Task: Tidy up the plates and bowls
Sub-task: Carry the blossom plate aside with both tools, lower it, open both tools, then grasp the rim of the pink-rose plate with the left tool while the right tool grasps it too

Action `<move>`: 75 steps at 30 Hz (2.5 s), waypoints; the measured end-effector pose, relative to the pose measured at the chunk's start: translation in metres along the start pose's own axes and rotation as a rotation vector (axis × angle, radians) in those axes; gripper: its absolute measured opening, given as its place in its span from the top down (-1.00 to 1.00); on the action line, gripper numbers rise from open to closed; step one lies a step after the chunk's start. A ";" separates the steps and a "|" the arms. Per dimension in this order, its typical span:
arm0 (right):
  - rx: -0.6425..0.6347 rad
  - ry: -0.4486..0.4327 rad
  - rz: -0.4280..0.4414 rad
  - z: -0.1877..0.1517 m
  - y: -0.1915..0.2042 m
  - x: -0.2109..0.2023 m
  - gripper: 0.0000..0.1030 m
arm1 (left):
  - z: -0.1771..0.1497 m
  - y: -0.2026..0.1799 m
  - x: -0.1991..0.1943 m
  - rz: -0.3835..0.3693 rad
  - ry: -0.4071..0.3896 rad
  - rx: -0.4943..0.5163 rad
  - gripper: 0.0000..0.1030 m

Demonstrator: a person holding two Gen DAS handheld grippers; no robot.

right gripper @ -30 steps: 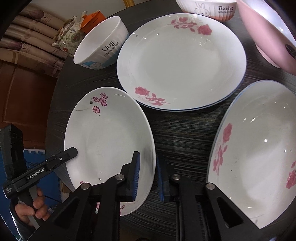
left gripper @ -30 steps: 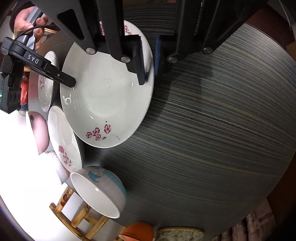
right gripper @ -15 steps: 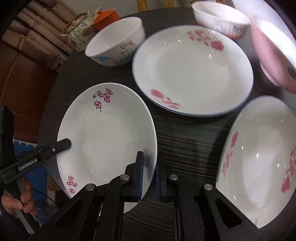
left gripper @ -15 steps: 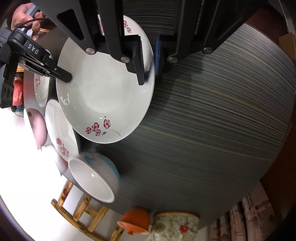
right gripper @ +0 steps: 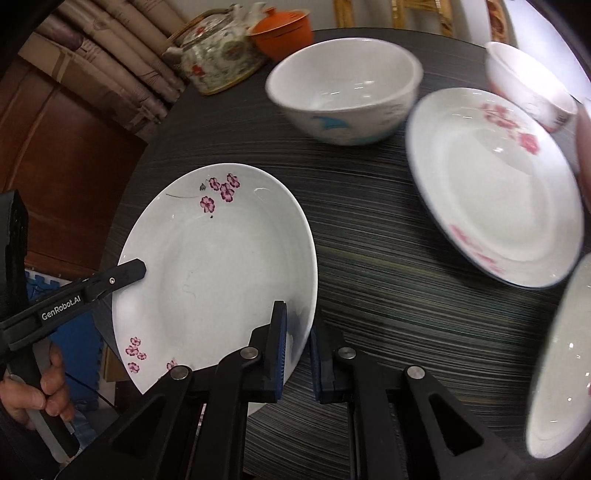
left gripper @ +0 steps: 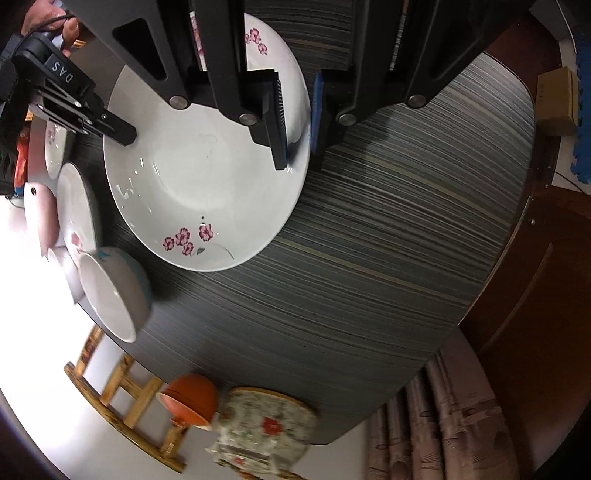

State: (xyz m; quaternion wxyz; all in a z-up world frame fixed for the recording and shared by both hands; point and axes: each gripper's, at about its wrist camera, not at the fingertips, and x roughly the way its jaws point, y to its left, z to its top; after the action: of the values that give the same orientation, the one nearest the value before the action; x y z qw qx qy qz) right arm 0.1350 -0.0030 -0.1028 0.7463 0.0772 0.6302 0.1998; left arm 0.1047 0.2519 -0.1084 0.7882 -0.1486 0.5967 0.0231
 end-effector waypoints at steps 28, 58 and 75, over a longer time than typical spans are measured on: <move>-0.035 0.007 -0.029 0.006 0.022 0.017 0.28 | -0.002 0.001 -0.007 0.222 -0.105 0.075 0.44; 0.059 -0.095 -0.208 -0.086 -0.164 -0.129 0.28 | -0.067 -0.231 -0.012 -0.164 0.050 0.260 0.34; 0.244 -0.076 -0.201 -0.094 -0.285 -0.145 0.28 | -0.065 -0.312 0.044 -0.282 0.171 0.207 0.34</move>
State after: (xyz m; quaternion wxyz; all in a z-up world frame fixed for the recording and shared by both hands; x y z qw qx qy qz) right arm 0.0827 -0.3322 -0.0934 0.7709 0.1110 0.6257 0.0430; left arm 0.1236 -0.0694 -0.1010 0.7412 -0.1505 0.6339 -0.1619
